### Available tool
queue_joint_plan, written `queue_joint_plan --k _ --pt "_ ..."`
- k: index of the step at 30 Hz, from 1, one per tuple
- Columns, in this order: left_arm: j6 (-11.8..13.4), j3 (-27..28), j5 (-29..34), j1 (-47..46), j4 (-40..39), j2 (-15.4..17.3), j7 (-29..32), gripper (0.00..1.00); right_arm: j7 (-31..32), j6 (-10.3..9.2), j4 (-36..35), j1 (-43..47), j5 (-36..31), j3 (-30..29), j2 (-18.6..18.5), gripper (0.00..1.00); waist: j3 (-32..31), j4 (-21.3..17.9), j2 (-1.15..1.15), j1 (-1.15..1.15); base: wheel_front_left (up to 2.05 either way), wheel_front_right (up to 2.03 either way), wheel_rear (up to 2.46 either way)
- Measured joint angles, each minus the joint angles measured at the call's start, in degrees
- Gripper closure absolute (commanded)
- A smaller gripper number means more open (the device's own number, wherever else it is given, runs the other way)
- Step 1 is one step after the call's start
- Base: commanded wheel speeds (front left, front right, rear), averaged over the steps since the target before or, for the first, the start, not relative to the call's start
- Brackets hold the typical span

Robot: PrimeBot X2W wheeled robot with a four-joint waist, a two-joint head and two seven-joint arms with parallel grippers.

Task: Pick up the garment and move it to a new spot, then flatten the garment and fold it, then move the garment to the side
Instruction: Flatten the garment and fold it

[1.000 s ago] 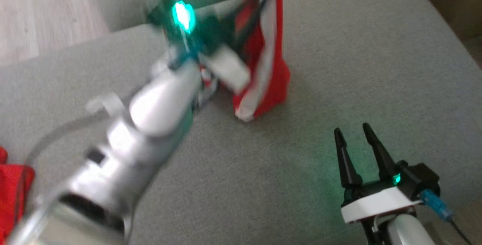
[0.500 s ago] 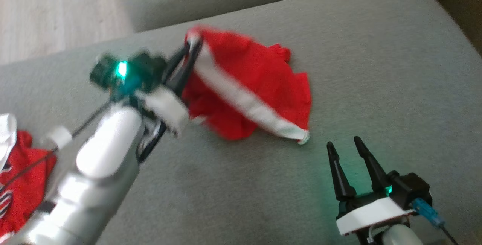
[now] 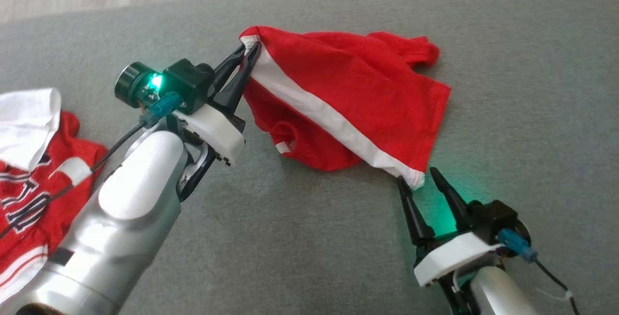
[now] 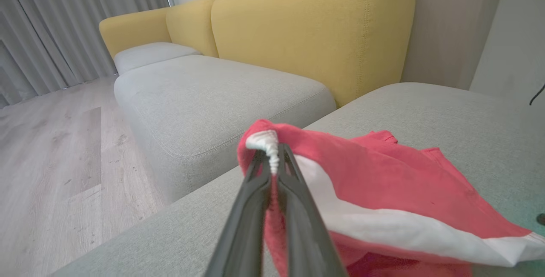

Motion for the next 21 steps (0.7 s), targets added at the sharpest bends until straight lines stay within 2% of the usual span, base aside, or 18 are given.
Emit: queue_joint_plan --k 6,8,10,12,13,18,21 --pt "0.04 -0.33 0.00 -0.99 0.07 -0.44 -0.34 1.00 0.00 0.00 3.42 -1.63 0.49 0.78 -0.01 0.01 1.45 1.47 0.00 0.00 0.00 0.00 0.00" --pt "0.07 -0.47 0.00 -1.39 0.09 -0.59 -0.49 1.00 0.00 0.00 3.75 -2.10 0.49 0.79 -0.01 0.09 1.57 1.59 0.00 0.00 0.00 0.00 0.00" --pt "0.26 -0.48 0.00 -1.58 0.10 -0.71 -0.54 1.00 0.00 0.00 3.76 -2.43 0.33 0.87 -0.02 0.55 1.54 1.54 0.00 0.00 0.00 0.00 0.00" --pt "0.44 -0.53 0.00 -1.58 0.25 -0.70 -0.73 1.00 0.00 0.00 3.76 -2.47 0.25 1.18 -0.03 0.92 1.50 1.38 0.00 0.00 0.00 0.00 0.00" --pt "0.48 -0.53 0.00 -1.58 0.43 -0.69 -1.05 1.00 0.00 0.00 3.76 -2.46 0.25 1.38 -0.03 1.00 1.47 1.29 0.00 0.00 0.00 0.00 0.00" --pt "0.48 -0.63 -0.01 -1.57 0.88 -0.62 -1.41 1.00 0.00 0.00 3.26 -2.39 -0.68 1.35 -0.03 1.00 0.95 0.85 0.00 0.00 0.00 0.00 0.00" --pt "0.49 -0.60 -0.09 -1.57 0.93 -0.38 -2.24 1.00 0.00 0.00 0.05 -2.32 -2.48 -1.00 -0.02 1.00 0.28 0.43 0.00 -0.01 0.00 0.00 0.00"
